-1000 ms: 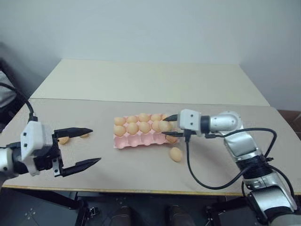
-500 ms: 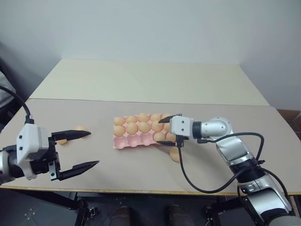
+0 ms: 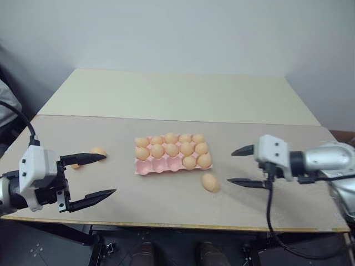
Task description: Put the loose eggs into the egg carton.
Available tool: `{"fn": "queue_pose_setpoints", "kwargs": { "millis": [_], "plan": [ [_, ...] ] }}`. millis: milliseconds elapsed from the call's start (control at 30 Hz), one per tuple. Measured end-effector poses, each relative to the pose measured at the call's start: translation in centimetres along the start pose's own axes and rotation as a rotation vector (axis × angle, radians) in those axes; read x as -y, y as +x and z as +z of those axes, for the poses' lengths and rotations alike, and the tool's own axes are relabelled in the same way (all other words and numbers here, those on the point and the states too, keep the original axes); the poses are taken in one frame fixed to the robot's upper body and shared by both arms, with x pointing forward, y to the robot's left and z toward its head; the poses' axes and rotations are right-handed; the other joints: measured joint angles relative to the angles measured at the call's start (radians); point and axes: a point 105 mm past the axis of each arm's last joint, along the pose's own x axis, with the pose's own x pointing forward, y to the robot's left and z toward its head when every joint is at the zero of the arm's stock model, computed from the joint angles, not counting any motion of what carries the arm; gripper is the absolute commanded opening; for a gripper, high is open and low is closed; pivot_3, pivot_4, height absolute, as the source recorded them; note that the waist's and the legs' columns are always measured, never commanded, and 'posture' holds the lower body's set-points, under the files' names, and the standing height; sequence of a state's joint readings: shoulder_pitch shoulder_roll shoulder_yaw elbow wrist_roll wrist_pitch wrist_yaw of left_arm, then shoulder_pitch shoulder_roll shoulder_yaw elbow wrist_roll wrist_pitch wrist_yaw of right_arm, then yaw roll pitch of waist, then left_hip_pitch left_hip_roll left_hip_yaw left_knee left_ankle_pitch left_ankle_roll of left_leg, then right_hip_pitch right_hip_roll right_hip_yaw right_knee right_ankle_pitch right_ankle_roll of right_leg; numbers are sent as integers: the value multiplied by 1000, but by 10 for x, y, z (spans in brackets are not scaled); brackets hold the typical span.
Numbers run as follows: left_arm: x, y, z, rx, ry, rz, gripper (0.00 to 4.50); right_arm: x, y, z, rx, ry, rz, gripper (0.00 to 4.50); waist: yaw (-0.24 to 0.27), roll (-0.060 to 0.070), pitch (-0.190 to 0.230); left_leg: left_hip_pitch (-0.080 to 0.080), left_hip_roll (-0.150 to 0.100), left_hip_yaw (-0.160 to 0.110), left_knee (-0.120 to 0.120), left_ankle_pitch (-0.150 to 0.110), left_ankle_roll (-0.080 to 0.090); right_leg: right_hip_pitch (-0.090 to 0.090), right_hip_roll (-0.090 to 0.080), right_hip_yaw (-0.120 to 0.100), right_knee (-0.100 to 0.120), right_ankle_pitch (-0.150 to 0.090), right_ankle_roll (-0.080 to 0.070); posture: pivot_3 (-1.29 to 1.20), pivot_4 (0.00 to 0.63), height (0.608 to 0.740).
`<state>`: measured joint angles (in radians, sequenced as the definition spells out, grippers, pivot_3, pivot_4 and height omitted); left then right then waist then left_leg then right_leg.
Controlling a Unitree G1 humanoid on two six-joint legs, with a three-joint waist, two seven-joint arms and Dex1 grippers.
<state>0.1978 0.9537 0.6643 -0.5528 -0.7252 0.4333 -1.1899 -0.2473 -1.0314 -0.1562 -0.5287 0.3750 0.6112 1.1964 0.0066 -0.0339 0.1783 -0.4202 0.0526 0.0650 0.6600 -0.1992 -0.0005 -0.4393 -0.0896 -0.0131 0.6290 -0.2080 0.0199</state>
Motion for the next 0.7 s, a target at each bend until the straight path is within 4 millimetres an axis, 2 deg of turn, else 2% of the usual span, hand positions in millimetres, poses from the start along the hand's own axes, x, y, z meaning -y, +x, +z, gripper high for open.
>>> {"fn": "queue_pose_setpoints", "kwargs": {
  "millis": [167, 333, 600, 700],
  "plan": [
    [-4, -2, -2, -11, 2, 10, 4500, -5, -24, -10, -76, 62, -50, 4279, 3, 0, 0, 0, 0, 0, 0, -1, -2, 0, 0, 0, -1, 0, 0, 0, 150, 740],
    [-9, -2, 0, -13, 15, 0, 4500, -8, -31, -19, -105, 100, -72, 4279, 4, 0, 0, -1, -1, 0, 0, -1, -2, 0, -1, 0, -2, 0, 0, 0, 150, 740],
    [-9, 0, -2, -14, 10, -12, 4500, -10, -29, -20, -99, 95, -74, 4279, 3, 0, 0, -1, -1, 0, 0, -1, -2, 0, 0, 0, -1, 0, 0, 0, 150, 740],
    [-8, 2, -4, -21, 7, -15, 4500, -9, -11, -11, -29, 80, -62, 4279, -3, -1, 0, -1, 0, 0, 0, -1, -2, 0, 0, 0, -1, 0, 0, 0, 150, 740]
  ]
}}
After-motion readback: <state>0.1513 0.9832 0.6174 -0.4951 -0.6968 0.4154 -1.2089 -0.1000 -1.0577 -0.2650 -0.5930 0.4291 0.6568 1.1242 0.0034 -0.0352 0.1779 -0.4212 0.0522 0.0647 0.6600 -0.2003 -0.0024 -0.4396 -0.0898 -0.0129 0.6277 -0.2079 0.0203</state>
